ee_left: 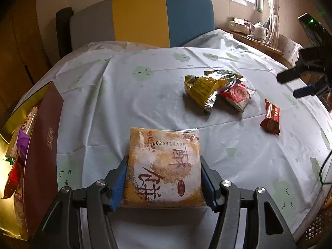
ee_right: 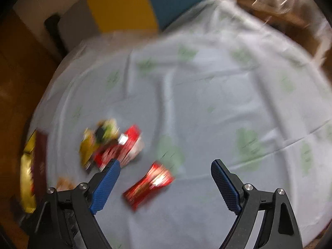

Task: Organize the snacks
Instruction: 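Hold the pastry bag with left while right grasps the red candy bar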

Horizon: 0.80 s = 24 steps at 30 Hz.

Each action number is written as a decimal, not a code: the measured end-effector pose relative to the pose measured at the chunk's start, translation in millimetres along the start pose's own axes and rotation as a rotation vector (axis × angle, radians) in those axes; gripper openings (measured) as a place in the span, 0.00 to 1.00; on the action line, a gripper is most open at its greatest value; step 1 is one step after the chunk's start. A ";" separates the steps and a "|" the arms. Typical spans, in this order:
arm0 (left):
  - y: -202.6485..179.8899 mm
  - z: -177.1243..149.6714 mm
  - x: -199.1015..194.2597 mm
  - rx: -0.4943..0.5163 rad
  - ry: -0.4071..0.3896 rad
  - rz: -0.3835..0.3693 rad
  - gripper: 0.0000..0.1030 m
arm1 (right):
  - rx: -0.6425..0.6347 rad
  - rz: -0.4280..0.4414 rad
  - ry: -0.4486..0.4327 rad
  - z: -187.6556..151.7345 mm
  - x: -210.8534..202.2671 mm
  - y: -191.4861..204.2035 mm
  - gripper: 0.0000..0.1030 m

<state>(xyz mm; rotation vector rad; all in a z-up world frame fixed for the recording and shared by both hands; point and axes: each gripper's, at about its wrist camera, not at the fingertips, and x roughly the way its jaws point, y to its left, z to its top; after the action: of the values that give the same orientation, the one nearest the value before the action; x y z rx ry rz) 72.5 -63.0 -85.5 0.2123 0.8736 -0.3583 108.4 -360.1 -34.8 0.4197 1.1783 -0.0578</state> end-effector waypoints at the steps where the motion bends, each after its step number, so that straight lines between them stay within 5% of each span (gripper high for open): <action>1: 0.7 0.1 -0.2 -0.004 -0.001 -0.002 0.61 | -0.009 -0.006 0.012 -1.5 2.3 2.3 0.87; 10: -0.3 -3.7 -1.4 -0.012 -0.010 -0.001 0.61 | -0.074 0.077 0.141 -14.2 23.0 22.9 0.84; 17: 0.8 -4.4 -1.9 -0.023 -0.016 -0.006 0.61 | -0.125 0.047 0.181 -14.6 51.0 34.7 0.64; 20: 2.0 -4.9 -2.2 -0.026 -0.017 -0.010 0.61 | -0.228 -0.024 0.104 -12.7 49.9 50.4 0.27; 24: 3.2 -5.1 -2.9 -0.026 -0.019 -0.013 0.61 | -0.282 -0.055 0.114 -14.5 56.5 60.7 0.27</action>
<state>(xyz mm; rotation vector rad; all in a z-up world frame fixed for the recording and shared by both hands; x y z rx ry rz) 68.4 -57.8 -86.4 0.1786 0.8612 -0.3603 133.5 -289.3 -73.0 0.1434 1.2884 0.0847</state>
